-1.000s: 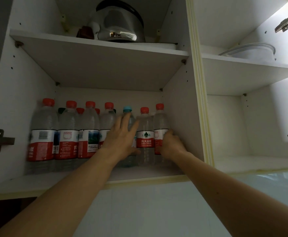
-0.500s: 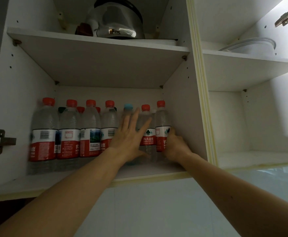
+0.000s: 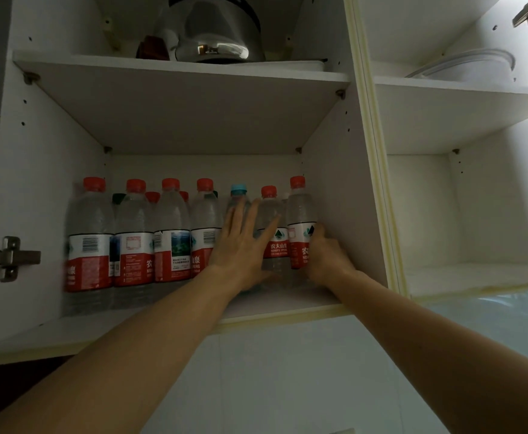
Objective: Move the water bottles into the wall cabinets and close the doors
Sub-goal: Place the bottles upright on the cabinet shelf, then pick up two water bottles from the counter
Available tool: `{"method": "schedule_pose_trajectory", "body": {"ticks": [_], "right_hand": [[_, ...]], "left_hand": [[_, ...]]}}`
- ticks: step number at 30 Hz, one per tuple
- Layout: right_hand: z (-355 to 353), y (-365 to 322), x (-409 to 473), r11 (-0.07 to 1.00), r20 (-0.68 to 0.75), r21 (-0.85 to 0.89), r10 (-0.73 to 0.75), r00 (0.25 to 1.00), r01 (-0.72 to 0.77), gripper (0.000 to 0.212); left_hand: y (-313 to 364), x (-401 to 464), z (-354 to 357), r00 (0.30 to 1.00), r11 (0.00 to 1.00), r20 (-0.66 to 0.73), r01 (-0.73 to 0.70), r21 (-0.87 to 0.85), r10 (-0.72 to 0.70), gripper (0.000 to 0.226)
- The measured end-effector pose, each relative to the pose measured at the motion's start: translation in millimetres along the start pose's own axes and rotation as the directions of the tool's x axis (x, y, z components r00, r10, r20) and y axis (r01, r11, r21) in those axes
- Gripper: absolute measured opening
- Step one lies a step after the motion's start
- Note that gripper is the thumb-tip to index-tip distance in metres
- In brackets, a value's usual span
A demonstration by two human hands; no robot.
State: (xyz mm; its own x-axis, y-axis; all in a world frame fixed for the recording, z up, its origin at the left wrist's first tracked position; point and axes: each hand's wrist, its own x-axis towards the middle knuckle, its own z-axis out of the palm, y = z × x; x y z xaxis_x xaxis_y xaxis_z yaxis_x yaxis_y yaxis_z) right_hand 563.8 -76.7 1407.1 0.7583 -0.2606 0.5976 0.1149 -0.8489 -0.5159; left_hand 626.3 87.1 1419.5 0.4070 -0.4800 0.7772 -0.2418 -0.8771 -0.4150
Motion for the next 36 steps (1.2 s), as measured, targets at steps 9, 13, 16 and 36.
{"method": "schedule_pose_trajectory", "body": {"ticks": [9, 13, 16, 36], "right_hand": [[-16.6, -2.8, -30.4, 0.987, -0.03, 0.145, -0.06, 0.998, 0.064, 0.044], [-34.6, 5.3, -74.0, 0.962, -0.219, 0.107, -0.224, 0.95, 0.252, 0.035], [-49.8, 16.3, -115.1, 0.903, -0.28, 0.132, -0.361, 0.89, 0.408, 0.038], [14.7, 309.6, -314.5, 0.96, 0.496, 0.28, -0.124, 0.859, -0.023, 0.043]], "left_hand": [[-0.7, -5.1, -16.3, 0.997, 0.987, -0.08, -0.007, -0.158, -0.006, 0.105], [2.0, -20.2, -51.1, 0.952, 0.885, -0.244, 0.052, -0.464, -0.184, 0.057], [15.1, -47.1, -78.8, 0.937, 0.782, -0.241, 0.051, -0.621, -0.252, 0.033], [324.2, -322.2, -38.1, 0.69, 0.226, 0.563, 0.701, -0.677, -0.454, 0.039]]}}
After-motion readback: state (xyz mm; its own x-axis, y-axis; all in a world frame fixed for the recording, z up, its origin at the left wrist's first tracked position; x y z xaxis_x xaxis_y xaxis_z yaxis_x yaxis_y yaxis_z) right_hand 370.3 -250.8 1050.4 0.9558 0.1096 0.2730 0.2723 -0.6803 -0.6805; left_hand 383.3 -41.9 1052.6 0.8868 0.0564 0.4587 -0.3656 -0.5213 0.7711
